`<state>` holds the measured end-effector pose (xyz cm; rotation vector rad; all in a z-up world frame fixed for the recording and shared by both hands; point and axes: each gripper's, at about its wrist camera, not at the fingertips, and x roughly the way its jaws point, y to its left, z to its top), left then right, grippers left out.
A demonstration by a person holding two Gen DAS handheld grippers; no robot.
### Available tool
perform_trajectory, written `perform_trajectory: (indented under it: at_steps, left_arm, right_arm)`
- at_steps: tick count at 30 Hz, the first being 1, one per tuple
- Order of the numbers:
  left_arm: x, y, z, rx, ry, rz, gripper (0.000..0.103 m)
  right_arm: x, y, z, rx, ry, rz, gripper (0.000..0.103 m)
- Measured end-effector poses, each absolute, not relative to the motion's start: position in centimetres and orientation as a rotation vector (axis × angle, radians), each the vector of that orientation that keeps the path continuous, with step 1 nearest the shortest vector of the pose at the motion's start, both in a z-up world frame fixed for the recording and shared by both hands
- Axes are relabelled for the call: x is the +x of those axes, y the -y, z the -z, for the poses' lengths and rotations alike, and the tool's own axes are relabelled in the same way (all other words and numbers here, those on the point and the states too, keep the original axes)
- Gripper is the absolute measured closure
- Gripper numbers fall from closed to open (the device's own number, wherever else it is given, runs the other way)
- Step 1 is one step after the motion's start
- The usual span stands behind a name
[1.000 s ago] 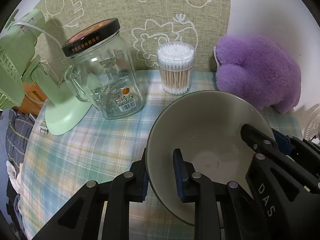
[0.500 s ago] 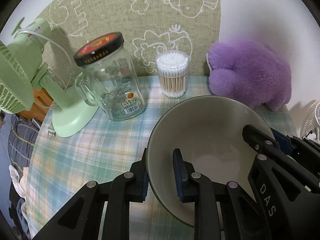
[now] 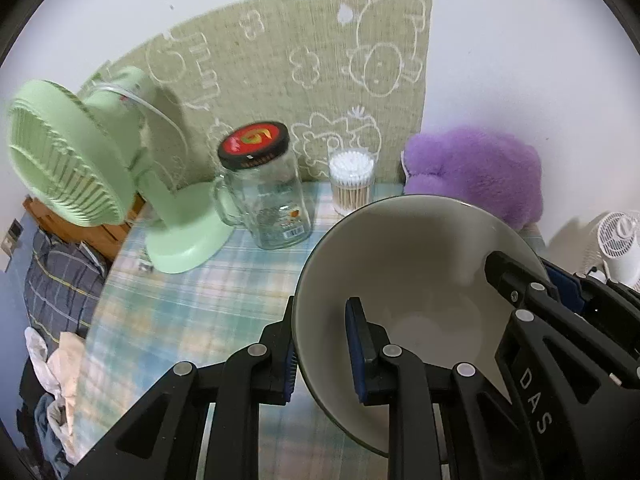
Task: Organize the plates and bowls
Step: 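Lift the grey bowl and carry it toward the plate stack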
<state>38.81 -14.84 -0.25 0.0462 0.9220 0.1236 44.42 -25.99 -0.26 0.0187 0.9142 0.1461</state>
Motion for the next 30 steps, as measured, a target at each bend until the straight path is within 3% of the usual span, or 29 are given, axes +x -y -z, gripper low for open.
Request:
perform_trajectory:
  at_steps: [13, 30]
  left_arm:
    - [31.2, 12.8, -4.1, 0.044, -0.860, -0.102, 0.084]
    - [20.7, 6.8, -5.6, 0.075, -0.825, -0.002, 0.084]
  right_arm:
    - [36.4, 24.1, -4.8, 0.021, -0.857, -0.132, 0.084]
    - [24.2, 18.6, -7.4, 0.042, -0.836, -0.037, 0.084]
